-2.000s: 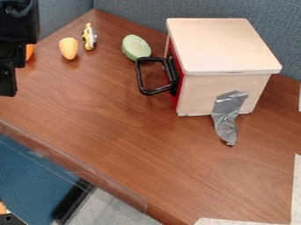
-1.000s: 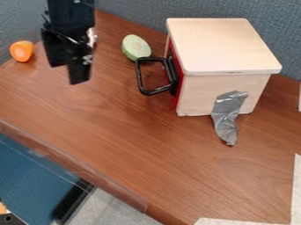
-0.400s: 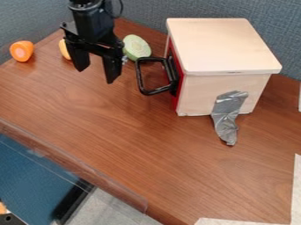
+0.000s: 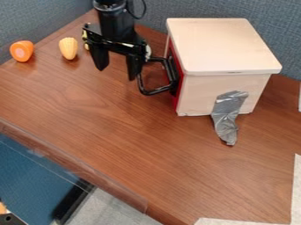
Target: Open the drawer
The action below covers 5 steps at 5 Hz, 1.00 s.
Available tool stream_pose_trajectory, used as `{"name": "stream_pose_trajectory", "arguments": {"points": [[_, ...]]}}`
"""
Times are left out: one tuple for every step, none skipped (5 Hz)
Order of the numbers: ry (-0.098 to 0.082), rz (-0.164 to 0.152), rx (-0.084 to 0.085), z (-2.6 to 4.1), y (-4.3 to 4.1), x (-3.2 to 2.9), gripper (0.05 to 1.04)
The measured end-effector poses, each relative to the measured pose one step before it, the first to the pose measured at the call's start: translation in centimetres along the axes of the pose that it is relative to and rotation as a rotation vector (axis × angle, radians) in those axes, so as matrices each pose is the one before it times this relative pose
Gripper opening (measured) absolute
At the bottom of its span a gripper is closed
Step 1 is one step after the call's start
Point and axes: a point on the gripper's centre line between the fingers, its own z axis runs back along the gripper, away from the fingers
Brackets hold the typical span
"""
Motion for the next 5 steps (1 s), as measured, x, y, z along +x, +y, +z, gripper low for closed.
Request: {"name": "stream_pose_trajectory", "arguments": {"points": [[0.0068,0.0226,0.0025,-1.109,-0.654,1.191,0.999],[0.0053,0.0216,0.0194,-1.298,-0.065,0.661,0.999],[-0.0129,0.0320,0.0300,-1.184,0.220,0.578,0.999],[-0.0260,0.0385,0.0001,-0.399,-0.029,0.730,0.999],[-0.0072,0.0503,-0.0156,-0.253,-0.254,0.527,0.999]]}}
